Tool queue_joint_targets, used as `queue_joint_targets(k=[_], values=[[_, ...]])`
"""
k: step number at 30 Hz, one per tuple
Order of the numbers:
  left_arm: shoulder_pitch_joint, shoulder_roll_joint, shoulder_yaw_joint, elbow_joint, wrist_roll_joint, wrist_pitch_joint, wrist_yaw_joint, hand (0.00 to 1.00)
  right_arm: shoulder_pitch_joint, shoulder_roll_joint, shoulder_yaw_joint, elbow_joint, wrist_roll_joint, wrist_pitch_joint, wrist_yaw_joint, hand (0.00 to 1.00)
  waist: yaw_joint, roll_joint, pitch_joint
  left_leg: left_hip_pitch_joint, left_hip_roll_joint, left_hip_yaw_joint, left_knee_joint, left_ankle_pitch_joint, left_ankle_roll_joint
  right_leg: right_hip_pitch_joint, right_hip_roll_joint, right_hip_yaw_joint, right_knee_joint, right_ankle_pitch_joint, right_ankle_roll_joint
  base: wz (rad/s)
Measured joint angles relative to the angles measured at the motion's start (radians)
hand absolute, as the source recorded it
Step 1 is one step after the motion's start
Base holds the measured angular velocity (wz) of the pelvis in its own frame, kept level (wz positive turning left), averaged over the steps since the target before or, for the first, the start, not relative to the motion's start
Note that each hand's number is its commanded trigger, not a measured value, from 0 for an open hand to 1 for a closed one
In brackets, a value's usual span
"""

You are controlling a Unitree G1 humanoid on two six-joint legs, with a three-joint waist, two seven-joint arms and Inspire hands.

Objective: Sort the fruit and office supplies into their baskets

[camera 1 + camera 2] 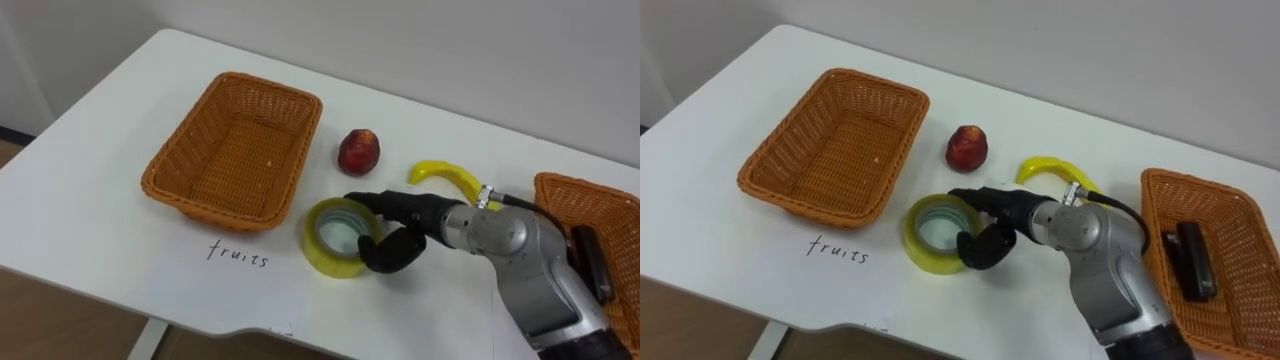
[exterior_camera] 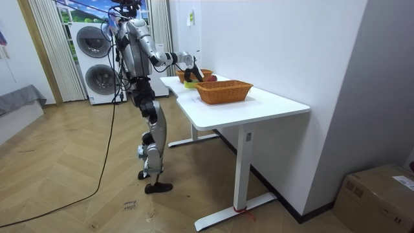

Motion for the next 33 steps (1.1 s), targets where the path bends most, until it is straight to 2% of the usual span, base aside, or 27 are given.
queue_joint_targets(k=[1, 2, 9, 15, 33], values=[[0.000, 0.000, 0.000, -0.001, 0.000, 0.000, 0.000, 0.00, 0.000, 0.000, 0.000, 0.000, 0.000, 0.001, 0.000, 0.64, 0.000, 0.000, 0.0000, 0.000, 0.000, 0.000, 0.000, 0.000, 0.000, 0.000, 0.000, 0.000, 0.000, 0.000, 0.000, 0.00], [0.000, 0.000, -0.001, -0.004, 0.000, 0.000, 0.000, 0.00, 0.000, 0.000, 0.000, 0.001, 0.002, 0.002, -0.001, 1.00, 0.000, 0.000, 0.0000, 0.000, 0.000, 0.000, 0.000, 0.000, 0.000, 0.000, 0.000, 0.000, 0.000, 0.000, 0.000, 0.00], [0.000, 0.002, -0.020, -0.004, 0.000, 0.005, 0.004, 0.00, -0.007, 0.000, -0.001, 0.003, 0.006, 0.006, -0.048, 1.00, 0.001, 0.000, 0.0000, 0.000, 0.000, 0.000, -0.001, 0.000, 0.000, 0.000, 0.001, 0.000, 0.000, 0.000, 0.000, 0.00], [0.000, 0.002, -0.020, -0.005, 0.000, 0.016, 0.006, 0.00, -0.025, 0.000, 0.005, 0.017, 0.019, 0.028, -0.055, 1.00, 0.005, 0.000, 0.0000, 0.000, 0.000, -0.001, -0.003, 0.000, 0.000, 0.000, 0.002, -0.001, -0.003, 0.000, 0.000, 0.00], [0.000, 0.004, -0.016, 0.007, 0.000, 0.019, 0.003, 0.00, -0.020, -0.016, 0.035, 0.046, 0.009, 0.027, -0.045, 1.00, 0.030, 0.000, 0.0003, 0.002, 0.001, 0.001, -0.003, 0.000, 0.000, -0.001, 0.000, 0.001, -0.003, 0.000, 0.000, 0.00]])
